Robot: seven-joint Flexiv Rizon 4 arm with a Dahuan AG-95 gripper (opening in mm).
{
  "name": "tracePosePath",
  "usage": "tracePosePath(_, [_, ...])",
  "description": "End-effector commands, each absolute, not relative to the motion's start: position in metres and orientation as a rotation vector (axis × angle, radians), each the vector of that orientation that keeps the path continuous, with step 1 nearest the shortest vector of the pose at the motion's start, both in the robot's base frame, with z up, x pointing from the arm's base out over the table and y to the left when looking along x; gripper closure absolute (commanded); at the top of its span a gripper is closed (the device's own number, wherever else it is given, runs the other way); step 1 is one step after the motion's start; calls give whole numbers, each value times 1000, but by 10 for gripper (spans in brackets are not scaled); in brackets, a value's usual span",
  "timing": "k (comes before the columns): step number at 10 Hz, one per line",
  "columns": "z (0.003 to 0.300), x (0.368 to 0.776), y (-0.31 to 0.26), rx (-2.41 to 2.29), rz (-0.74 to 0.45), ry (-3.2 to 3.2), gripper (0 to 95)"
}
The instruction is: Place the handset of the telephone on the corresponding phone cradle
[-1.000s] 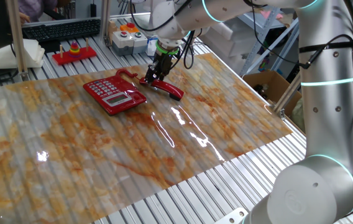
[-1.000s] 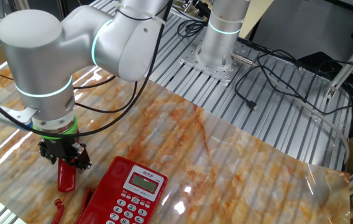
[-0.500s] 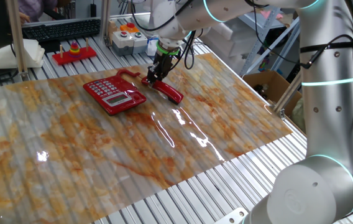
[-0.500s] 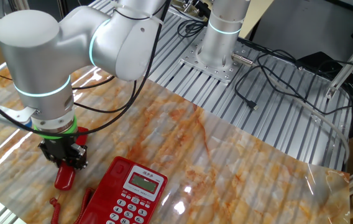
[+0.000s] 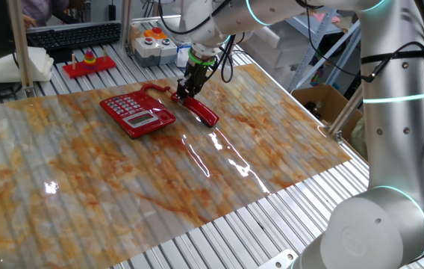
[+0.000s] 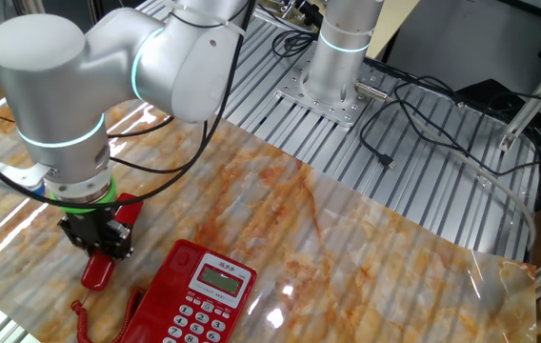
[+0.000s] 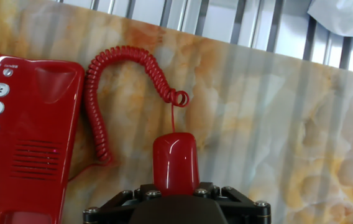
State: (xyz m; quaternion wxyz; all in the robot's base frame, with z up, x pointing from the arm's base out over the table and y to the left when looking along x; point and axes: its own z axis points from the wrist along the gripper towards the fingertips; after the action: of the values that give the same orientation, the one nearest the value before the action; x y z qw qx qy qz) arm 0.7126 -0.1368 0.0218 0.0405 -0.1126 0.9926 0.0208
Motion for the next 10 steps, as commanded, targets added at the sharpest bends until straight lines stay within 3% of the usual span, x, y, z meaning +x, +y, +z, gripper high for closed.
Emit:
tracePosePath(1, [21,713,-137,-331,66,3044,950])
tracePosePath(10, [26,714,-137,-313,61,3087,950])
